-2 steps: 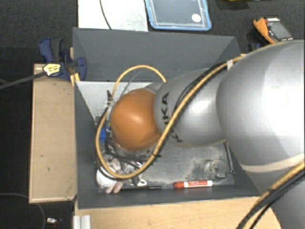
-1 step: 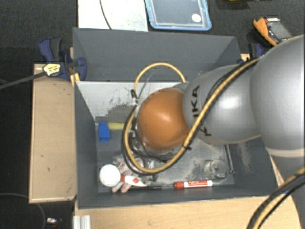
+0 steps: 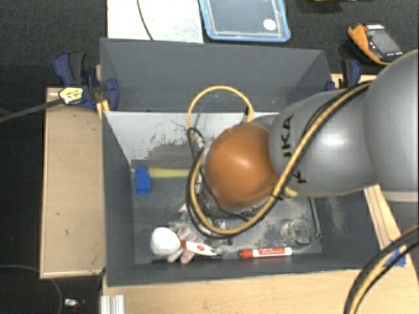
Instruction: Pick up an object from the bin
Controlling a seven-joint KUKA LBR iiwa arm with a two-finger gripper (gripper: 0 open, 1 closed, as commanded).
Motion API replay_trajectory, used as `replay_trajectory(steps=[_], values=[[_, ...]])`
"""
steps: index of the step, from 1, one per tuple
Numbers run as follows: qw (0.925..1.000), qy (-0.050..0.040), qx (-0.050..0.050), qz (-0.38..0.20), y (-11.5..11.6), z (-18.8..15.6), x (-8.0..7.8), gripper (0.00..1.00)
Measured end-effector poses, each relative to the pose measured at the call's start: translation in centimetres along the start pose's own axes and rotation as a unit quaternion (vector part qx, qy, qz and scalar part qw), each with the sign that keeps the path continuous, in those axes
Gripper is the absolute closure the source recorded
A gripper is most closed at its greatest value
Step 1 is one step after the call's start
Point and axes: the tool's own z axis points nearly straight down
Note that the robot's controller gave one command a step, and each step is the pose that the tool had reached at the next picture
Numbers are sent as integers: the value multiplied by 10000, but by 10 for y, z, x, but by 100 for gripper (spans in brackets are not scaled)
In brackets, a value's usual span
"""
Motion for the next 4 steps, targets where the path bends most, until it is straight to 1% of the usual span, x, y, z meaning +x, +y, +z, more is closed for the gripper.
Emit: replay_trajectory(steps=[1, 2, 3, 4], values=[[9992, -15, 16, 397, -51, -70, 30, 0], [9995, -31, -4, 319, -12, -3, -17, 0], [9984, -49, 40, 558, -50, 7, -33, 0], [9995, -39, 3, -314, -29, 6, -4, 0]])
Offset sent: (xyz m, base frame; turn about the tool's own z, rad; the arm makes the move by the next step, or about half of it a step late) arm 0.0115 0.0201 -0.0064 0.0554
